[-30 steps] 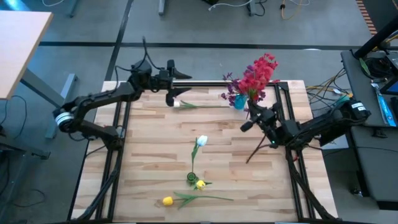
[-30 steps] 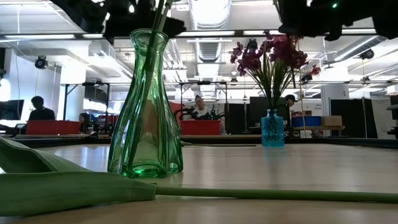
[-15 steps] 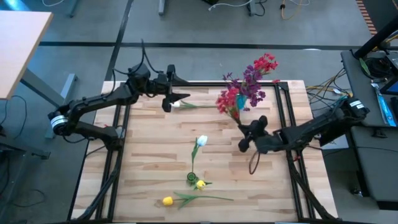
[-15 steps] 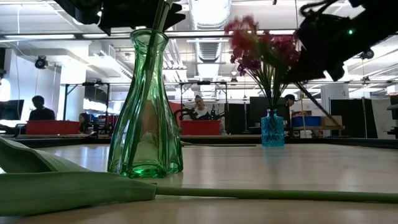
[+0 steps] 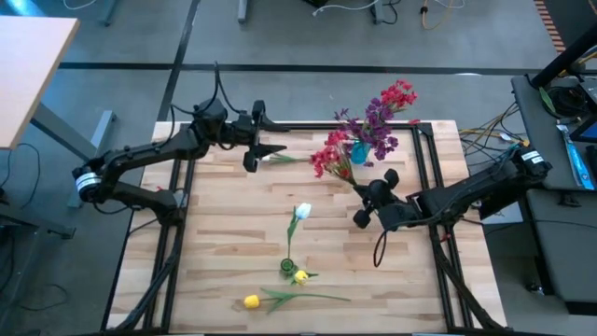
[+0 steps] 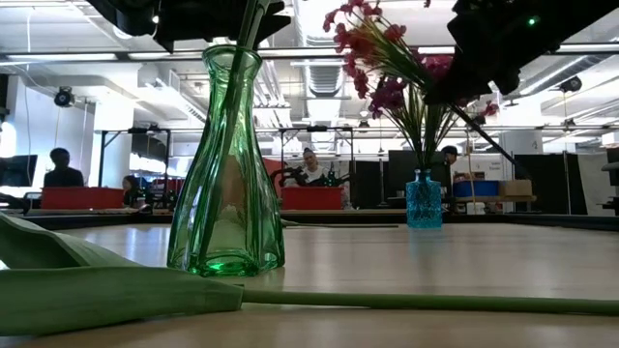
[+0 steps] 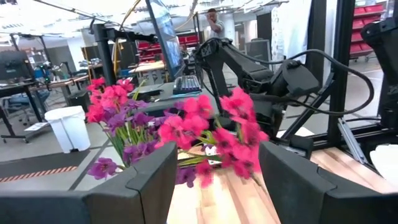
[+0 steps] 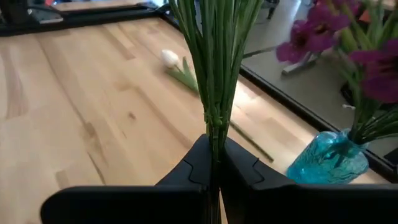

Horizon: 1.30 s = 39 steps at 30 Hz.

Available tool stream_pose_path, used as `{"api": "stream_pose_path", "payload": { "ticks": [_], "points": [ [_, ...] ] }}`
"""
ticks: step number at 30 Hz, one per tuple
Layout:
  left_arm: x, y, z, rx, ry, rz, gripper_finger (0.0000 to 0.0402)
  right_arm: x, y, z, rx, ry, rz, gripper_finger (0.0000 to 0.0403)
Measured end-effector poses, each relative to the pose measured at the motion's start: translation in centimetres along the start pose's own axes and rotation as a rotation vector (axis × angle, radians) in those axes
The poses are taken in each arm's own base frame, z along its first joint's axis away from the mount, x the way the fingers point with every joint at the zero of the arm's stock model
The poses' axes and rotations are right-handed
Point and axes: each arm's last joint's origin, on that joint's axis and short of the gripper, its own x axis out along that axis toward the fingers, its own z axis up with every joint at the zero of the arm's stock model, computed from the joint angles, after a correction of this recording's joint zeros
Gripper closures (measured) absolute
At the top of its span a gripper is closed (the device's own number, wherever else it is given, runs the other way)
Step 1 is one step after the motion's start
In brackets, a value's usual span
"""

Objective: Sort flowers into vase by color
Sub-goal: Put the red flowers into the blue vase

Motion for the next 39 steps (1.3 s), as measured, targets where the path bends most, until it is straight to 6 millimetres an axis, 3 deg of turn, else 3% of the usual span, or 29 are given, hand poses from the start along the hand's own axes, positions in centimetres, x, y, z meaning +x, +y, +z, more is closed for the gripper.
{"api": "stream_pose_path", "payload": {
  "ticks": [8, 19, 33, 39],
  "points": [
    [0.1, -0.1, 0.0, 0.023, 0.002, -0.004, 0.0192, -0.9, -1.3, 1.2, 0.005, -0.109, -0.137, 0.0391],
    [0.5, 0.2, -0.9, 0.015, 0.029, -0.006, 0.0192, -1.6, -3.6, 4.0, 0.19, -0.23, -0.153, 0.0391],
    [1.1, 0.5, -1.9, 0.006, 0.052, -0.008, 0.0192, 1.1, -5.7, 6.9, 0.282, -0.449, -0.321, 0.0391],
    [1.1, 0.5, -1.9, 0.034, 0.053, -0.003, 0.0192, 3.1, -6.9, 6.9, 0.298, -0.512, -0.423, 0.0391]
  ]
}}
